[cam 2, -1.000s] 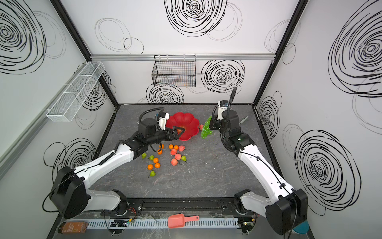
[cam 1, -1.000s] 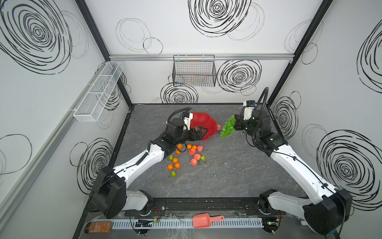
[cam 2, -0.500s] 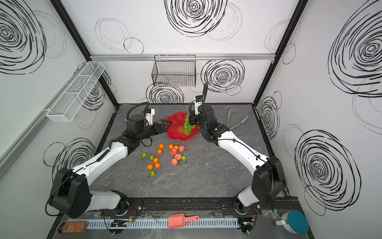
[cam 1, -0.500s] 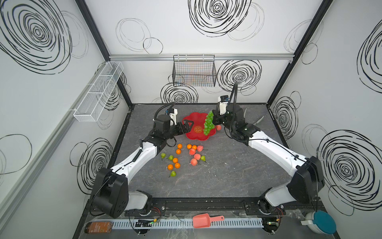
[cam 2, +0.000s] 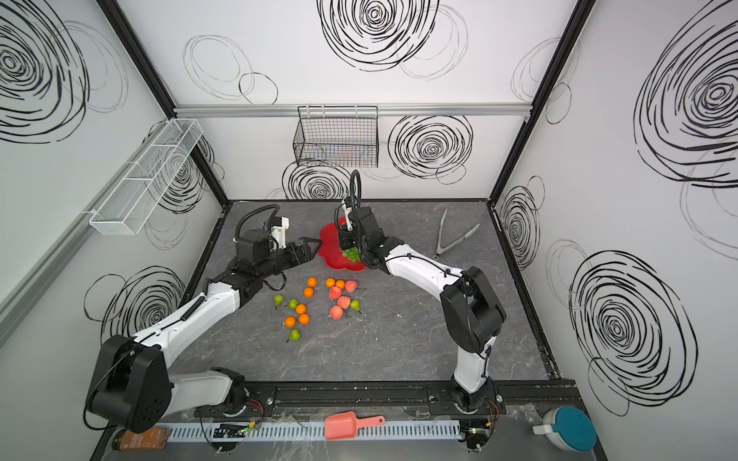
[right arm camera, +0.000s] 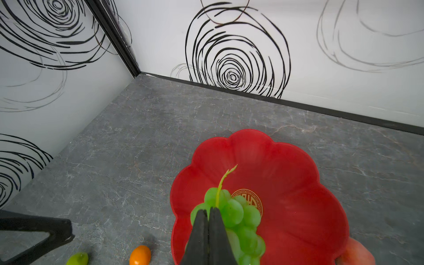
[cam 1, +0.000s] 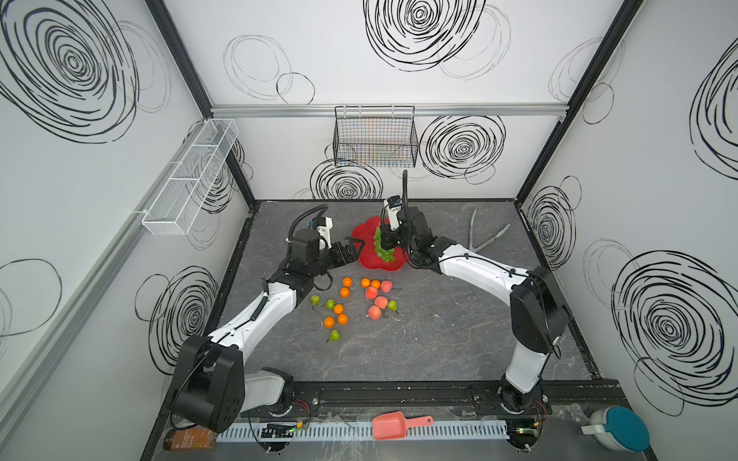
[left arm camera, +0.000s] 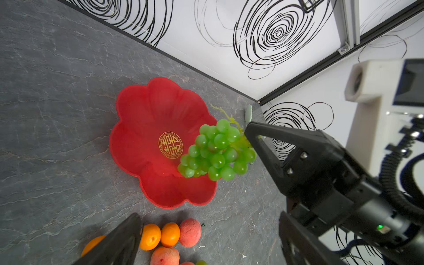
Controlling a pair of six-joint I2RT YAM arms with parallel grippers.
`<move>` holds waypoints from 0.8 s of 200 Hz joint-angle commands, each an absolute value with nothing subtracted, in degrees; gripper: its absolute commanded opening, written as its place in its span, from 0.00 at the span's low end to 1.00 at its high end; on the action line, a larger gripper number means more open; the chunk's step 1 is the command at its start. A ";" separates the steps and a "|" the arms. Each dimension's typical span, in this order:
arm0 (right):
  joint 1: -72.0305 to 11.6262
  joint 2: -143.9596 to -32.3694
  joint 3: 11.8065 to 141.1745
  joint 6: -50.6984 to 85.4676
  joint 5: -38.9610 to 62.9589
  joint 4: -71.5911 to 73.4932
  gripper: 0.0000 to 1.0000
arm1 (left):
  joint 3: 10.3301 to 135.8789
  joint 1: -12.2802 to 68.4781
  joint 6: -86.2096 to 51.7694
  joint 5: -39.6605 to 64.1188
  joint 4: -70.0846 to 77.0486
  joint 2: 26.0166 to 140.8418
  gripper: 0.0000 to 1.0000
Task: Arrange fruit in a fruit bowl
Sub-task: Place the fruits in the fruit bowl.
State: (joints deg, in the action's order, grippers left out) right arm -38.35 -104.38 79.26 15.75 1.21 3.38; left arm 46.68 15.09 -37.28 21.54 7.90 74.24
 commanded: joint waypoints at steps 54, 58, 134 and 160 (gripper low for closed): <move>-32.72 -110.93 83.22 19.28 5.01 9.56 0.00 | 49.14 18.02 -38.58 17.53 14.28 79.89 0.96; -32.35 -111.68 83.78 19.22 5.44 9.34 0.00 | 49.44 18.18 -38.58 17.42 14.37 80.33 0.96; -27.01 -119.55 90.62 19.80 10.72 6.77 0.00 | 52.12 20.12 -38.67 17.18 15.00 85.40 0.96; -26.36 -121.79 92.42 19.70 11.78 6.46 0.00 | 52.34 20.09 -38.58 17.40 14.90 86.02 0.96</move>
State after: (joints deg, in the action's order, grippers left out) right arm -26.68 -120.01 89.30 19.35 10.11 6.00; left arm 50.41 19.84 -38.39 17.85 12.16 85.25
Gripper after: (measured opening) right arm 0.035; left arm 0.961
